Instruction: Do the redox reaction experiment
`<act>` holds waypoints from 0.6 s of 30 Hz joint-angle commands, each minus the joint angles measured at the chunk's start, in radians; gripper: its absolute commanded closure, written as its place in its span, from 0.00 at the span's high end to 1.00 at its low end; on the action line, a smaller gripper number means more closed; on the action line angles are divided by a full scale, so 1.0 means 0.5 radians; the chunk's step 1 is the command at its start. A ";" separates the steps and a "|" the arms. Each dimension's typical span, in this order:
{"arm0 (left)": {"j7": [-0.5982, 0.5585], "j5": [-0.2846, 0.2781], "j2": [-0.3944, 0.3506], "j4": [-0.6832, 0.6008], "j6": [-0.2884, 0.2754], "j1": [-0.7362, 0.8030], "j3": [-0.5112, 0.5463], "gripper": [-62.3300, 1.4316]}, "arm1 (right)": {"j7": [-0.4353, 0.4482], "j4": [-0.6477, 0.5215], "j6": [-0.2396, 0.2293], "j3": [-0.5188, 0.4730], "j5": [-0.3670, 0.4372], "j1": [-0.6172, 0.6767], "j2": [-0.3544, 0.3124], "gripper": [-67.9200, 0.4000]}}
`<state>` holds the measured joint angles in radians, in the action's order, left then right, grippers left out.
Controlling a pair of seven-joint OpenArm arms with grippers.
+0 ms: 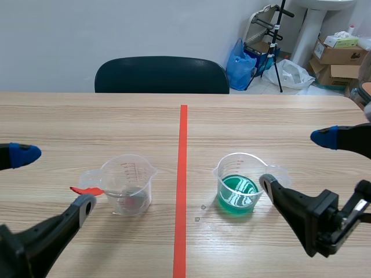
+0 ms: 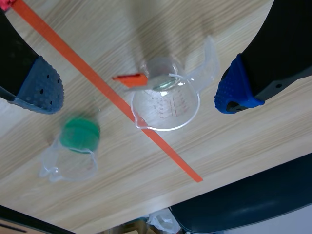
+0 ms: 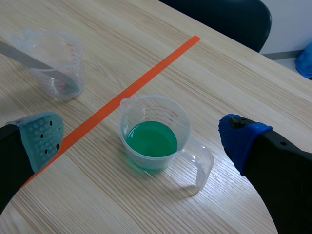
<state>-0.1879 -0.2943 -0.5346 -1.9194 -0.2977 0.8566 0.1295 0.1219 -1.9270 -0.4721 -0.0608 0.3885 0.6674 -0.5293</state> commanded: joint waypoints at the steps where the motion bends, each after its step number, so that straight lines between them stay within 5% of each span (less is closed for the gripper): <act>1: -0.060 0.014 -0.001 -0.011 0.003 0.092 0.058 1.00 | 0.030 -0.004 0.006 0.023 -0.002 -0.047 -0.027 1.00; 10: -0.276 0.065 0.009 0.005 0.052 0.555 0.348 1.00 | 0.030 -0.004 -0.002 0.253 -0.154 -0.210 -0.027 1.00; 18: -0.540 0.308 0.148 0.103 0.054 0.859 0.553 1.00 | 0.029 0.000 -0.002 0.557 -0.413 -0.426 -0.027 1.00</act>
<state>-0.4343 -0.1360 -0.4778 -1.8652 -0.2695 1.2789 0.4068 0.1215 -1.9266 -0.4759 0.2176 0.1745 0.4732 -0.5293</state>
